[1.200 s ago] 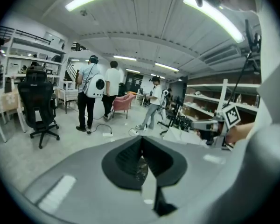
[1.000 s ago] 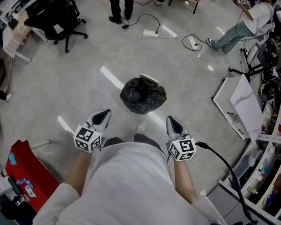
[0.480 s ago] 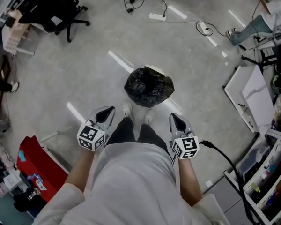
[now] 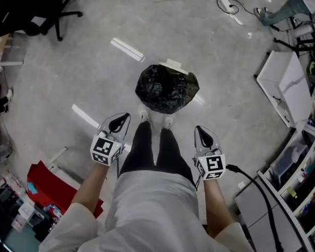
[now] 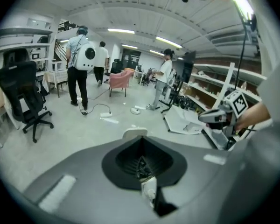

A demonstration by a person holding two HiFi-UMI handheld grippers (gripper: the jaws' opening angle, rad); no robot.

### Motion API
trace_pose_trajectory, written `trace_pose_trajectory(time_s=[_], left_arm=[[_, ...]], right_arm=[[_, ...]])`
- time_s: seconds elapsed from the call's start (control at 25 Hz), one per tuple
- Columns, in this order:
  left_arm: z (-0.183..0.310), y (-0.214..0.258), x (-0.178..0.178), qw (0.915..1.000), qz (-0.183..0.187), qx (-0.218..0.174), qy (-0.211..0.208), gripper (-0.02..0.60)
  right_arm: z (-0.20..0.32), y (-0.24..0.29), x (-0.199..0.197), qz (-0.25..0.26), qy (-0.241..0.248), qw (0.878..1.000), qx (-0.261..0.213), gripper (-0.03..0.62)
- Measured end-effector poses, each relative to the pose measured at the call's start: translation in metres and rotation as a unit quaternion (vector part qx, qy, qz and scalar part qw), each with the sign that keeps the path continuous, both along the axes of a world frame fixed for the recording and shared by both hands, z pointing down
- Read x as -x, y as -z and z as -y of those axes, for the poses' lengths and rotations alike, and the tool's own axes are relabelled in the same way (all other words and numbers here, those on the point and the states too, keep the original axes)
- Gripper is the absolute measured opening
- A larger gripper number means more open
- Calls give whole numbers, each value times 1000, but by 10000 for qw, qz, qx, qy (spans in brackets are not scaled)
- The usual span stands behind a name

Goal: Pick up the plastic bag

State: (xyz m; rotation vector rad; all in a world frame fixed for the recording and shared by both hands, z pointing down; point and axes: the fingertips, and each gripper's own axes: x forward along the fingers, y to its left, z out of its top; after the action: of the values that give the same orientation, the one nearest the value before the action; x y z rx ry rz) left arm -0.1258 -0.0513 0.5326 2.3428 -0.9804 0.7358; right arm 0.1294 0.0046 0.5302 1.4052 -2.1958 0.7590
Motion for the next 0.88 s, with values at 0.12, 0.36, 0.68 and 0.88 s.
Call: trace_pose_trajectory(time_s=[0.12,0.36,0.68,0.88], left_arm=[[15,-42,7,9997,29,206,-92,3],[35,-136,20,9977,213,637,44,2],[53,-254,28,9888,435,1427,66,3],[53,-334,47,9736,509,2180,445,35]], right_arm=[[11,-36,2,-136,-92,9997,196,2],[35,-114,0,-256,-374,9975,544,2],[63,-207,-9,-263,-661,9928,960,2],[60,-274,-9,19,-730,9864,1473,49]])
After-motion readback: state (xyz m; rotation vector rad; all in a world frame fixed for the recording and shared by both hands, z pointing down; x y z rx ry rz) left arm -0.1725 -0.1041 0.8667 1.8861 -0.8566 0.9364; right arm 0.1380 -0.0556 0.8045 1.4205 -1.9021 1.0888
